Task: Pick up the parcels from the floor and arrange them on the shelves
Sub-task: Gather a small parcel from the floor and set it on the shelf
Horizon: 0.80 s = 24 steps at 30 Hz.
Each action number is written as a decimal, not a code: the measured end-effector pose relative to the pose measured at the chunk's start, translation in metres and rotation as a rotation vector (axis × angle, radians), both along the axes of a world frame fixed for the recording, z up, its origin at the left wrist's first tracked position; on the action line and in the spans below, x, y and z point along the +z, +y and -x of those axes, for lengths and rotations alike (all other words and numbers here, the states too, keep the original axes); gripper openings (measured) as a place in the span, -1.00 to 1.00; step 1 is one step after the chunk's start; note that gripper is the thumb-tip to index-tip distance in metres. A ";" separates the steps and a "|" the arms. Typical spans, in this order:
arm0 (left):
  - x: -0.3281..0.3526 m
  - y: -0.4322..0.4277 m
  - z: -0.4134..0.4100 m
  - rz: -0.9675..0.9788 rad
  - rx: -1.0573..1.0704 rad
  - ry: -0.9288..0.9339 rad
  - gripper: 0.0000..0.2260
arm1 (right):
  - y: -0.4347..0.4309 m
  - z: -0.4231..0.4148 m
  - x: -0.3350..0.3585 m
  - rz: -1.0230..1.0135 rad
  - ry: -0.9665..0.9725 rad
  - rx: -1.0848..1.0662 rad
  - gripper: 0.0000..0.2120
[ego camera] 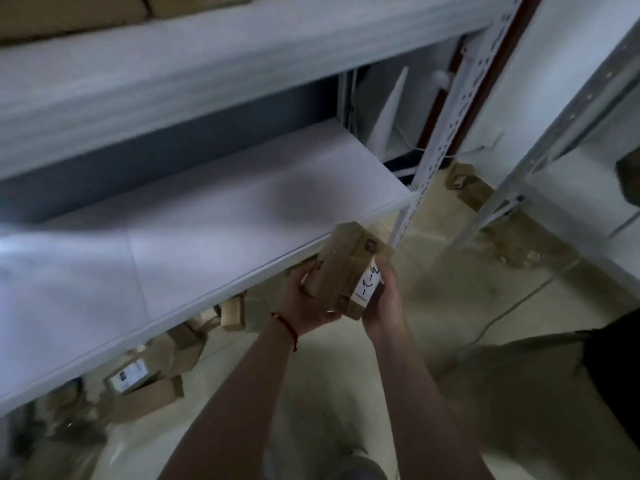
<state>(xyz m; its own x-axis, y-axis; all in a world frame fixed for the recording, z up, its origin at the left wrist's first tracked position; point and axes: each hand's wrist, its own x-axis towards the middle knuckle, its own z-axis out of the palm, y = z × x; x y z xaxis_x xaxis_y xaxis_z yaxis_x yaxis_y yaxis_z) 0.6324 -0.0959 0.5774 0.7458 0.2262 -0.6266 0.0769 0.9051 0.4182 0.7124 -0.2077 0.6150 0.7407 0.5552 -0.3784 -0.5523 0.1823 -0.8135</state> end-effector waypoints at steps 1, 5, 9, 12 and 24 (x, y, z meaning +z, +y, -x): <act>0.021 0.000 0.012 -0.027 0.026 0.024 -0.57 | 0.003 0.007 0.018 -0.007 -0.040 0.016 -0.19; 0.095 0.004 0.054 -0.187 0.102 0.142 -0.62 | 0.014 0.040 0.082 0.024 -0.017 -0.007 -0.67; 0.135 0.005 0.101 -0.315 0.260 0.135 -0.71 | 0.023 0.079 0.120 0.085 0.030 -0.042 -0.73; 0.148 -0.006 0.138 -0.453 0.309 0.078 -0.71 | 0.025 0.108 0.137 0.131 0.006 -0.032 -0.49; 0.207 -0.009 0.305 -0.560 0.355 0.088 -0.51 | 0.050 0.269 0.187 0.076 -0.168 0.069 -0.70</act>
